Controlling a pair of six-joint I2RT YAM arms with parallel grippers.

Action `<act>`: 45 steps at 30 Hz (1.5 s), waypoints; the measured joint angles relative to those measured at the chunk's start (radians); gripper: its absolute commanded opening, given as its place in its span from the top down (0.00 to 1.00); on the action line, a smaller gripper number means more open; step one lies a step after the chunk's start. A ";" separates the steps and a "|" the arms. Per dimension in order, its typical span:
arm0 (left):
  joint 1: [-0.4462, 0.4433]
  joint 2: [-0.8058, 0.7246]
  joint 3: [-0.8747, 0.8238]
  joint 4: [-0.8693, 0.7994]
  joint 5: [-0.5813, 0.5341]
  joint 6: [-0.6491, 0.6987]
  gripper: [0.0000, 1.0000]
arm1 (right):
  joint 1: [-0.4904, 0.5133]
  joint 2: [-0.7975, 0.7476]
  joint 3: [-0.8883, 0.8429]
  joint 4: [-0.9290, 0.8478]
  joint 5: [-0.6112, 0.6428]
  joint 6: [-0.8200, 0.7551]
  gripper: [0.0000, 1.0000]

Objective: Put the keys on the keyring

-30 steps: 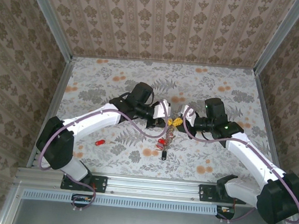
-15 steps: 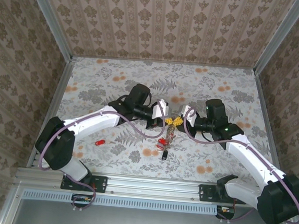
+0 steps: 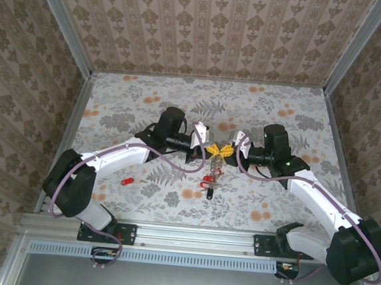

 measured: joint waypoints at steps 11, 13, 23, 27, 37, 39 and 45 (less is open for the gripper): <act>0.003 -0.002 -0.005 0.001 -0.003 0.002 0.88 | -0.009 0.013 0.000 0.004 -0.032 0.011 1.00; 0.000 -0.006 -0.001 -0.032 -0.014 0.028 0.84 | -0.008 0.013 0.000 -0.008 -0.031 0.006 1.00; -0.018 -0.008 0.121 -0.257 -0.090 0.146 0.76 | 0.017 0.010 0.025 -0.126 0.017 -0.057 1.00; -0.025 -0.007 0.142 -0.296 -0.095 0.168 0.73 | 0.024 -0.001 0.030 -0.133 0.025 -0.061 1.00; -0.029 0.008 0.142 -0.343 -0.090 0.190 0.73 | 0.026 -0.008 0.032 -0.134 0.042 -0.061 1.00; -0.029 0.014 0.147 -0.350 -0.090 0.194 0.73 | 0.026 -0.010 0.032 -0.134 0.041 -0.060 1.00; -0.033 0.055 0.195 -0.401 -0.095 0.222 0.83 | 0.026 -0.020 0.032 -0.126 0.039 -0.056 1.00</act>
